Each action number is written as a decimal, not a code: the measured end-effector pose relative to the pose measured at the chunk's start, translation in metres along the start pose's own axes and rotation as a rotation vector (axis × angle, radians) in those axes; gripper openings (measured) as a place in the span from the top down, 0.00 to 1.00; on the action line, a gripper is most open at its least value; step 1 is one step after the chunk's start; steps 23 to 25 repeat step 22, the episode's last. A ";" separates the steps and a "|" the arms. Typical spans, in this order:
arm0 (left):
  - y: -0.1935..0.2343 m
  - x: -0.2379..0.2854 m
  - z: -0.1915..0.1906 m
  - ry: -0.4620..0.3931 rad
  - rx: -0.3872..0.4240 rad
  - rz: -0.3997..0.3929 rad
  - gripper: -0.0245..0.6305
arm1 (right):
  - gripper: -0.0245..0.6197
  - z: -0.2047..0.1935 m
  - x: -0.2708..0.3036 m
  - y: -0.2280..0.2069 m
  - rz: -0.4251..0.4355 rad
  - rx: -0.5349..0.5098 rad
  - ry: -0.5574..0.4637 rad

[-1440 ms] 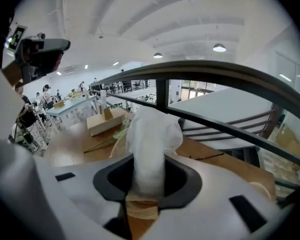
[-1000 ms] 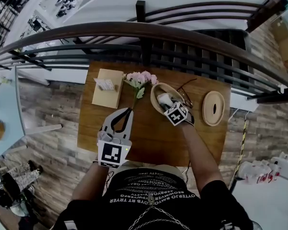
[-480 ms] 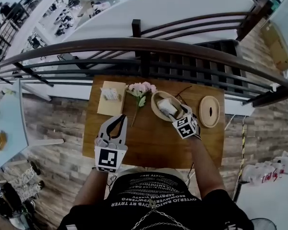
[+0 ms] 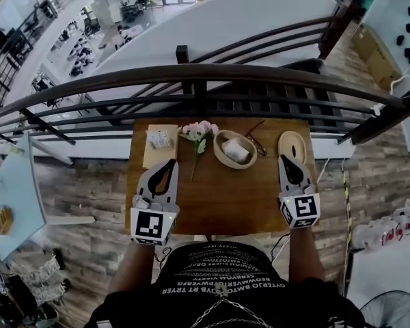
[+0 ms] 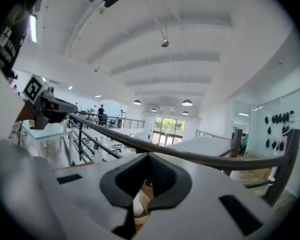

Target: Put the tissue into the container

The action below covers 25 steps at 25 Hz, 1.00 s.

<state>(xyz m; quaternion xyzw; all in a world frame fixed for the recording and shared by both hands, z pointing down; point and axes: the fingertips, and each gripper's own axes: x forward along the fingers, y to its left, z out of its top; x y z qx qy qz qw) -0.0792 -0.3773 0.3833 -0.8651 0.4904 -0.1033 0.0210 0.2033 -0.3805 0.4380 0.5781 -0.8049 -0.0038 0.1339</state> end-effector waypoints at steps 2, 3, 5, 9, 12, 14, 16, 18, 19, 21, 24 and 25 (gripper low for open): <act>0.000 -0.008 0.006 -0.019 0.007 -0.005 0.92 | 0.94 0.015 -0.022 0.002 -0.030 -0.018 -0.032; -0.001 -0.012 0.008 -0.027 0.009 -0.006 0.92 | 0.94 0.021 -0.031 0.003 -0.039 -0.023 -0.043; -0.002 -0.020 0.011 -0.042 0.003 -0.014 0.92 | 0.94 0.029 -0.047 0.007 -0.051 -0.014 -0.062; -0.006 -0.032 0.013 -0.060 -0.003 -0.039 0.92 | 0.94 0.036 -0.068 0.017 -0.067 -0.008 -0.064; -0.011 -0.040 0.011 -0.064 -0.001 -0.046 0.92 | 0.94 0.039 -0.077 0.026 -0.061 -0.030 -0.060; -0.016 -0.044 0.008 -0.063 -0.008 -0.059 0.92 | 0.94 0.039 -0.082 0.030 -0.061 -0.033 -0.057; -0.020 -0.046 0.004 -0.060 -0.009 -0.068 0.92 | 0.94 0.039 -0.083 0.033 -0.058 -0.035 -0.052; -0.024 -0.045 0.003 -0.056 0.002 -0.068 0.92 | 0.94 0.039 -0.082 0.035 -0.052 -0.034 -0.050; -0.026 -0.044 0.002 -0.053 0.007 -0.068 0.92 | 0.94 0.039 -0.082 0.036 -0.049 -0.035 -0.050; -0.029 -0.041 0.000 -0.047 0.008 -0.073 0.92 | 0.94 0.038 -0.080 0.036 -0.041 -0.038 -0.050; -0.030 -0.039 -0.002 -0.043 0.007 -0.075 0.92 | 0.94 0.038 -0.079 0.037 -0.037 -0.040 -0.052; -0.030 -0.039 -0.002 -0.043 0.007 -0.075 0.92 | 0.94 0.038 -0.079 0.037 -0.037 -0.040 -0.052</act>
